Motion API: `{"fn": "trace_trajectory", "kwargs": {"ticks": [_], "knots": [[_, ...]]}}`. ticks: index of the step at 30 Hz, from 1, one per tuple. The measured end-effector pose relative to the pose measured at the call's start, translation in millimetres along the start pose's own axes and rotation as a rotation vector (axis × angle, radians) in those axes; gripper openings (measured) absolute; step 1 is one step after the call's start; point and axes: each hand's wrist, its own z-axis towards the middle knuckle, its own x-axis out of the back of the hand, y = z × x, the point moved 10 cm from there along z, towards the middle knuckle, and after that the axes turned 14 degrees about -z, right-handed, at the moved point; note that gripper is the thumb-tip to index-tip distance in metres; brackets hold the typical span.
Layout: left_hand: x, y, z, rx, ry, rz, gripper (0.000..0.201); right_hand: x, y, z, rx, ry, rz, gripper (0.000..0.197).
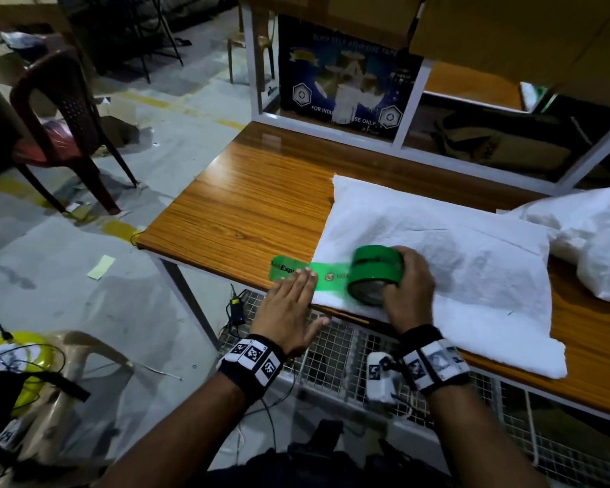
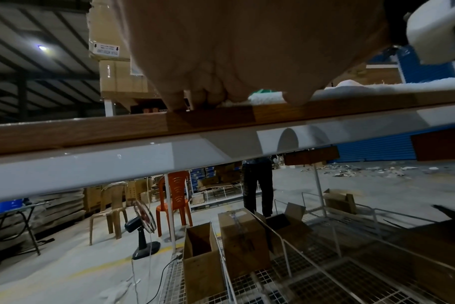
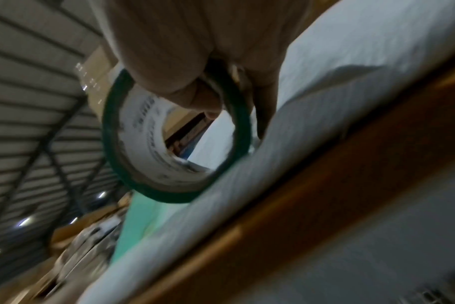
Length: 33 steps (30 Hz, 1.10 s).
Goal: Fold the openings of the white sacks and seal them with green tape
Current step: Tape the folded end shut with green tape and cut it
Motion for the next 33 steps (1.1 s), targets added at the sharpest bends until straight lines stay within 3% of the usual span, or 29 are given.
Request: {"fn": "trace_trajectory", "kwargs": {"ticks": [3,8,12,17,22,24,28,30,33], "knots": [[1.1,1.8,-0.4,-0.009,0.008,0.0,0.09,19.8,36.5,7.0,-0.029,-0.04,-0.079,0.062],[11.5,6.9,-0.7,0.013,0.017,-0.045,0.096,-0.8,62.6,-14.0,-0.072,-0.123,-0.029,0.072],[18.2,29.5,6.7,0.007,0.053,-0.071,0.1,-3.8,68.4,-15.9,-0.131,-0.128,0.009,0.08],[-4.3,45.8,18.8,0.024,-0.029,-0.064,0.097,-6.2,59.8,-12.2,-0.04,-0.19,-0.018,0.084],[-7.1,42.8,15.4,0.01,-0.033,-0.033,0.095,44.2,72.7,2.1,0.049,-0.088,-0.135,0.076],[-6.1,43.7,16.8,0.024,-0.036,-0.019,0.097,56.0,81.8,4.4,0.066,-0.114,-0.173,0.074],[5.1,54.8,16.6,0.046,0.017,-0.009,0.1,48.2,94.2,-7.0,-0.001,-0.114,-0.07,0.079],[13.2,77.5,24.4,-0.021,0.081,-0.053,0.096,45.0,102.6,-11.1,-0.048,-0.092,-0.004,0.081],[0.4,98.7,35.4,-0.063,0.031,-0.15,0.093,44.6,101.5,-11.0,-0.06,-0.114,0.018,0.081]]}}
